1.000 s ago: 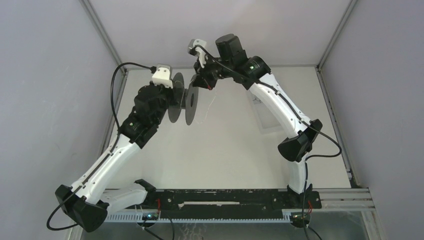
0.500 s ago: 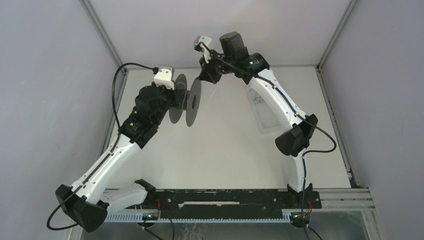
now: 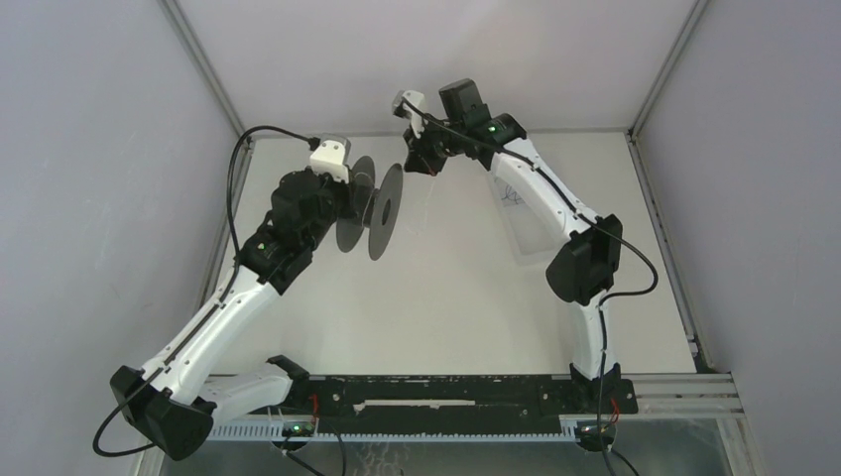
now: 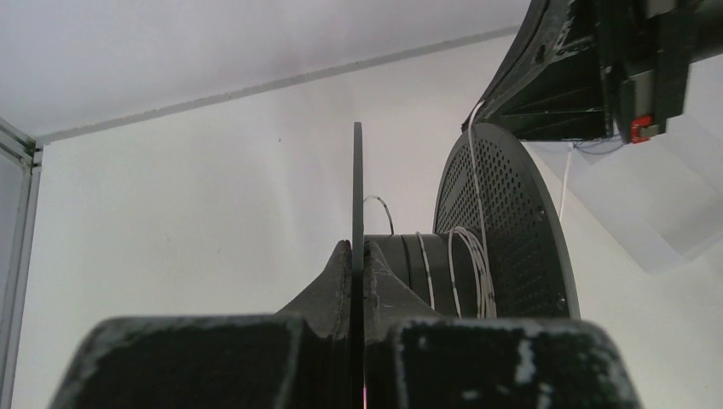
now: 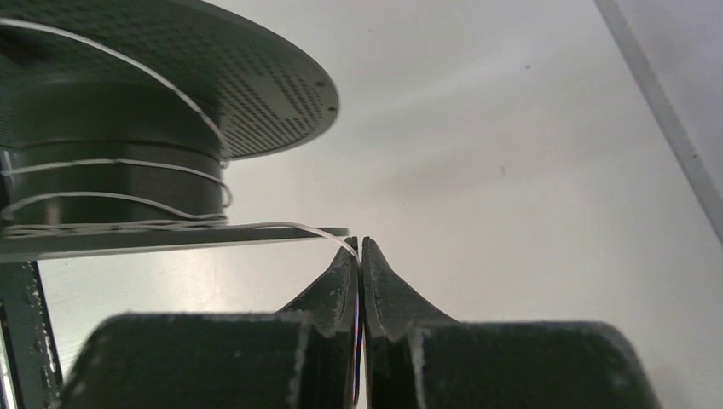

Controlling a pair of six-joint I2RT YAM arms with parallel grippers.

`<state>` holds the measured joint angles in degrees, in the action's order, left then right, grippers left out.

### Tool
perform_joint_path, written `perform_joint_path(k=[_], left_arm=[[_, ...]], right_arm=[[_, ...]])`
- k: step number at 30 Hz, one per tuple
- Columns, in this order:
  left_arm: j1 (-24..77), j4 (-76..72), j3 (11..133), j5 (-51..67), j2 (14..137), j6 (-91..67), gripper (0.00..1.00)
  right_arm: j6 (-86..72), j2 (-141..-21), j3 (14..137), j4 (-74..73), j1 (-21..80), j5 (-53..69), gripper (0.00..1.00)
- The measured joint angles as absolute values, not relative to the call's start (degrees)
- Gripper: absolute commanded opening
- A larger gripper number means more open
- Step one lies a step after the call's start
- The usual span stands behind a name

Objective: Wrap the cables
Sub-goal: Wrap the cable around the cable reel.

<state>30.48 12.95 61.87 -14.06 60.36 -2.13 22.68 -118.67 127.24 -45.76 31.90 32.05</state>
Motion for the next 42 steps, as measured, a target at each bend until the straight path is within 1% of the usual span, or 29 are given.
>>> perform_joint_path(k=[5, 10, 19, 28, 32, 38, 42], left_arm=[[29.8, 15.8, 61.9, -13.2, 60.3, -3.0, 0.0], [28.9, 18.5, 61.9, -12.6, 60.2, -4.1, 0.0], [25.4, 20.7, 62.0, -11.1, 60.2, -7.3, 0.0], [22.6, 21.0, 62.8, -7.9, 60.2, -12.4, 0.0], [19.9, 21.6, 62.8, -7.3, 60.2, -16.9, 0.0], [16.0, 22.3, 62.8, -9.5, 60.6, -23.9, 0.0], [15.5, 22.2, 62.8, -12.1, 61.5, -27.0, 0.0]], right_arm=[[23.1, -119.2, 120.3, -42.0, 30.4, 32.2, 0.11], [21.9, -119.7, 112.8, -37.9, 27.6, 34.0, 0.1], [12.4, -120.3, 98.3, -26.7, 28.5, 41.4, 0.09], [3.6, -124.9, 94.2, -19.4, 31.5, 46.0, 0.09], [-2.6, -124.9, 89.8, -12.8, 32.8, 49.2, 0.09], [-17.2, -124.7, 80.3, 0.3, 35.8, 53.7, 0.11], [-24.8, -124.7, 78.3, 5.7, 38.5, 54.8, 0.1]])
